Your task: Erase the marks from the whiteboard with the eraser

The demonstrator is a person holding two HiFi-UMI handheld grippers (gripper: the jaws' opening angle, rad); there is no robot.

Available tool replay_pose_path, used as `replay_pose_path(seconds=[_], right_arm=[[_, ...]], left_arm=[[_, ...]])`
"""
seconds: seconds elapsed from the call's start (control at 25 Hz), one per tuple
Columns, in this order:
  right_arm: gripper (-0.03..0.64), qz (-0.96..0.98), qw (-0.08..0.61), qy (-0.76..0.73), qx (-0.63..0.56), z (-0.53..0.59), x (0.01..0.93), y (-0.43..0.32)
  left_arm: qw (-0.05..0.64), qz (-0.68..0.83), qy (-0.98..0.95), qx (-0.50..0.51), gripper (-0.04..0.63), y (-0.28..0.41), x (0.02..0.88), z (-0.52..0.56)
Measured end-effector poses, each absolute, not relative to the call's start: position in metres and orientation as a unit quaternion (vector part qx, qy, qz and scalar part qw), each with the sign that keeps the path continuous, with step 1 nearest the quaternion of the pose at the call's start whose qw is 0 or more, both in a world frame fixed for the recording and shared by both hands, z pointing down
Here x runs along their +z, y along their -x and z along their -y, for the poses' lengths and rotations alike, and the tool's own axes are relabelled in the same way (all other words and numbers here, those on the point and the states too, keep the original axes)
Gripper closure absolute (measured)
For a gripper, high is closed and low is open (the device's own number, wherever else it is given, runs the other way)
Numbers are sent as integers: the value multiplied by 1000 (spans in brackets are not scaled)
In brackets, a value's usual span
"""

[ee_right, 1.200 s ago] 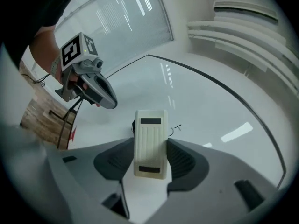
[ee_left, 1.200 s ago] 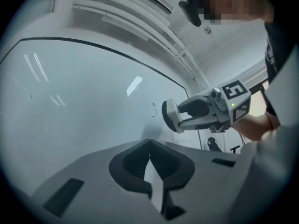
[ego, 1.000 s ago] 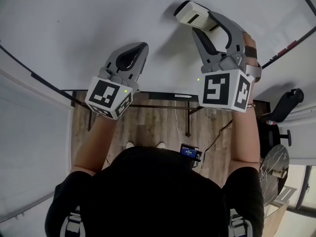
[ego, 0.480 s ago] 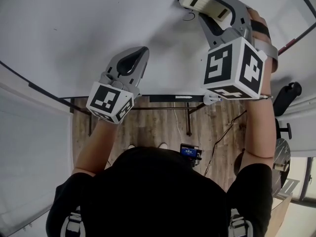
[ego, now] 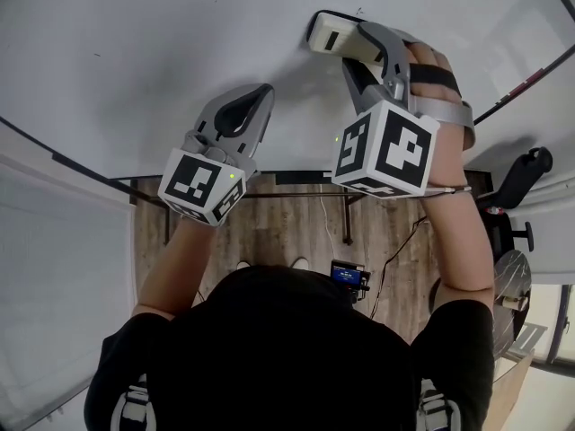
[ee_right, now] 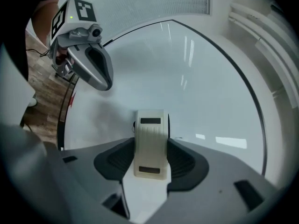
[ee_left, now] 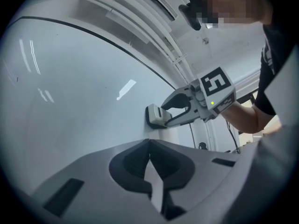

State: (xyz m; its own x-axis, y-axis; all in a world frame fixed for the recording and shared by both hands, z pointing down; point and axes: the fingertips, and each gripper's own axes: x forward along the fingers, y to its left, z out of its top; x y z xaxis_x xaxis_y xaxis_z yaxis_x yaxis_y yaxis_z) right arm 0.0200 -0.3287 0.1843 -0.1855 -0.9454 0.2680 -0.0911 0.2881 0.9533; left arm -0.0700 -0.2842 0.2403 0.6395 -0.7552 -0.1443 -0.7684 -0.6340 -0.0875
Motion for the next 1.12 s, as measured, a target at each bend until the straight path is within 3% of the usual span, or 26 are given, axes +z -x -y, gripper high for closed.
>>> replay_pose_path(seconds=[0.32,0.64,1.12], right_arm=[[399,652,528,-362,-406,323,245,-15],[397,672,508,-354,-407,310,244,-14],[397,595,463,-450,-479,315,121,-33]], left_arm=[[65,-428,901,38,589,75,247,287],[62,-431,899,43,589,79,249,280],[73,-425,900,58,589,81,231,274]])
